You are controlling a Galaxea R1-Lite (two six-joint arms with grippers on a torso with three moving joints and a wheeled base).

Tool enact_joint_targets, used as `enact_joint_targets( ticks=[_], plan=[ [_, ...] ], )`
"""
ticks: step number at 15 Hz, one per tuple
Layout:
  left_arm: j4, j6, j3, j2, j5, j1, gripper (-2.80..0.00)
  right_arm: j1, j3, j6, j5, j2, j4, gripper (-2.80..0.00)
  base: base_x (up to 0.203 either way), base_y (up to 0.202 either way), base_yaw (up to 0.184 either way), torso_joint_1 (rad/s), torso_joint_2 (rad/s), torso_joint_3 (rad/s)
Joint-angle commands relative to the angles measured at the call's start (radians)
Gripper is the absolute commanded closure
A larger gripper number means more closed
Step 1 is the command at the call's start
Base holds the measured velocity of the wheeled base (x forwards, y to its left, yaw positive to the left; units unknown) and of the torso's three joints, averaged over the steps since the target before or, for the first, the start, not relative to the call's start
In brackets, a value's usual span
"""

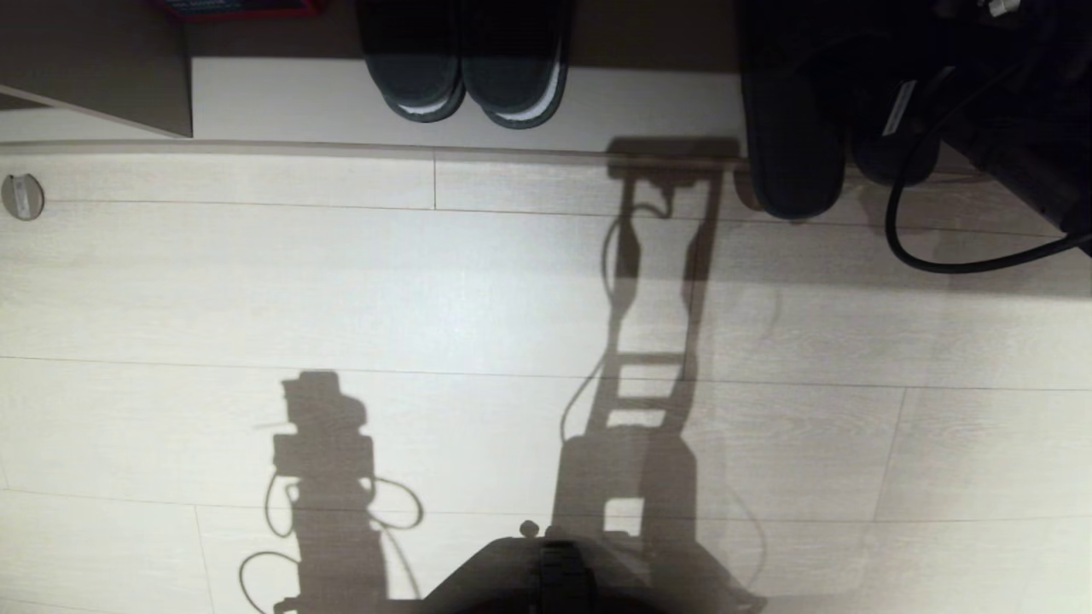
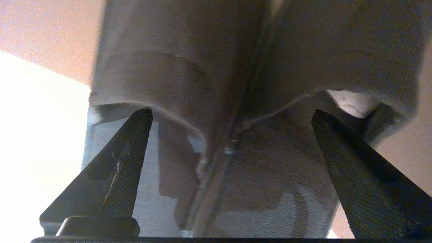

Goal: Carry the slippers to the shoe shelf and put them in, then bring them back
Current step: Pick up the slippers in the shoe cabinet

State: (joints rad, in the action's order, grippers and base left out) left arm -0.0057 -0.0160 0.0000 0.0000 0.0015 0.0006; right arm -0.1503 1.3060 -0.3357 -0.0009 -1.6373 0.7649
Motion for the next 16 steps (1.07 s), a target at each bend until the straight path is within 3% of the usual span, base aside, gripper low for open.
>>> enact_joint_targets(
  ticks=[1, 5, 10, 11, 16],
  plan=[
    [0.0, -0.001, 0.0, 0.0, 0.0, -0.001, 0.0, -0.003, 0.01, -0.002, -0.009, -0.007, 0.004, -2.8, 0.0, 0.0, 0.0, 0.0, 0.0, 0.0],
    [0.0, -0.001, 0.0, 0.0, 0.0, 0.001, 0.0, -0.007, 0.091, 0.006, -0.02, -0.073, 0.018, -2.8, 0.0, 0.0, 0.0, 0.0, 0.0, 0.0],
    [0.0, -0.002, 0.0, 0.0, 0.0, -0.001, 0.0, -0.017, 0.197, 0.003, -0.015, -0.169, 0.149, -2.8, 0.0, 0.0, 0.0, 0.0, 0.0, 0.0],
    [-0.001, -0.002, 0.0, 0.0, 0.001, -0.001, 0.0, -0.017, 0.197, 0.003, -0.014, -0.17, 0.151, 0.0, 0.0, 0.0, 0.0, 0.0, 0.0, 0.0],
    [-0.002, -0.004, 0.0, -0.002, 0.002, 0.0, 0.0, -0.018, 0.23, 0.005, -0.013, -0.283, 0.316, 0.0, 0.0, 0.0, 0.0, 0.0, 0.0, 0.0]
  ],
)
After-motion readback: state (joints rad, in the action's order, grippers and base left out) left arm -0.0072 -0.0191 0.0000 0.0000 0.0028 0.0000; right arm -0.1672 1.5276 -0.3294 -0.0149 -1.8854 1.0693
